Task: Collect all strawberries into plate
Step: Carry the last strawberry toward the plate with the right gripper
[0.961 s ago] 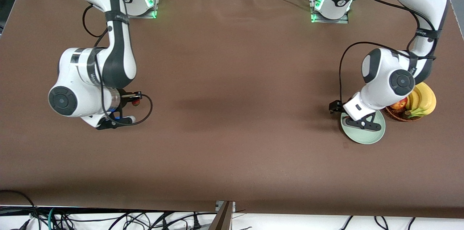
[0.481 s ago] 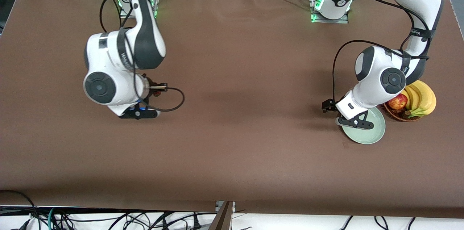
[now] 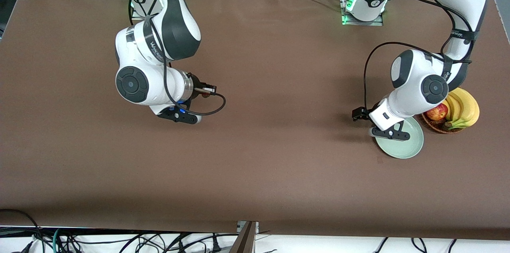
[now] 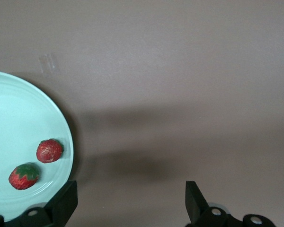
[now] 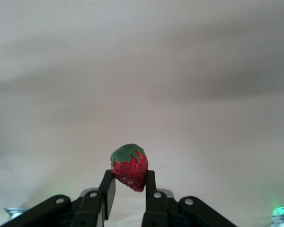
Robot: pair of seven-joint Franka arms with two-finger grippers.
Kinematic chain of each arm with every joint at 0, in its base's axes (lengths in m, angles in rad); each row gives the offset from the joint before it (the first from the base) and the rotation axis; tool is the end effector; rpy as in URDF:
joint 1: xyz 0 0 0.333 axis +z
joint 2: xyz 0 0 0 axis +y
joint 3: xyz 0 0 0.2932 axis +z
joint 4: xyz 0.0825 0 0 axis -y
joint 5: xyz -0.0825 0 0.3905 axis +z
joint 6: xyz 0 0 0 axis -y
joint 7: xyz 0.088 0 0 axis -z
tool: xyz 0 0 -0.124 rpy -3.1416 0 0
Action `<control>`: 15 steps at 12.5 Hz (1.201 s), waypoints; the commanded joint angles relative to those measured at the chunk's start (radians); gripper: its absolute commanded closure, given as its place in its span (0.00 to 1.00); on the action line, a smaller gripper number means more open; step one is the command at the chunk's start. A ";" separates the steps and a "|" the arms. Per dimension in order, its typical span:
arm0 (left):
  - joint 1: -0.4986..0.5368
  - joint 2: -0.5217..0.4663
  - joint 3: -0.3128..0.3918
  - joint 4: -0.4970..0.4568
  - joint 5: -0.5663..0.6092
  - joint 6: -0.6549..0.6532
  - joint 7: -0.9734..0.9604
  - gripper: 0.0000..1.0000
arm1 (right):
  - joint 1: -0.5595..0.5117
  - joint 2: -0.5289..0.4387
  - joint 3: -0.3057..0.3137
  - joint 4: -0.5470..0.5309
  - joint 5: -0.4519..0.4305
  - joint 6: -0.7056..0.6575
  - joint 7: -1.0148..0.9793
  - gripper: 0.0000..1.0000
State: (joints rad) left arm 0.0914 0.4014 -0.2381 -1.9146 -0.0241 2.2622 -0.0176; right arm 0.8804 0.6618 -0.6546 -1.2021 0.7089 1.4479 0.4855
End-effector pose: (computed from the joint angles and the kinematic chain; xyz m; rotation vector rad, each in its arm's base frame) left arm 0.6094 -0.0879 0.2447 3.0300 -0.1471 -0.0793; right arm 0.5985 0.3351 0.3952 -2.8771 0.3283 0.5721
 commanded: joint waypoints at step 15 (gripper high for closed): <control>0.010 0.008 -0.015 -0.001 -0.026 -0.018 0.008 0.00 | -0.009 0.028 0.184 0.044 0.348 0.390 0.482 0.69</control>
State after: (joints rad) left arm 0.0979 0.4152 -0.2490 -1.9167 -0.0325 2.2575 -0.0180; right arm 0.8801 0.6741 -0.4997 -1.1851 1.0383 1.8049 0.9291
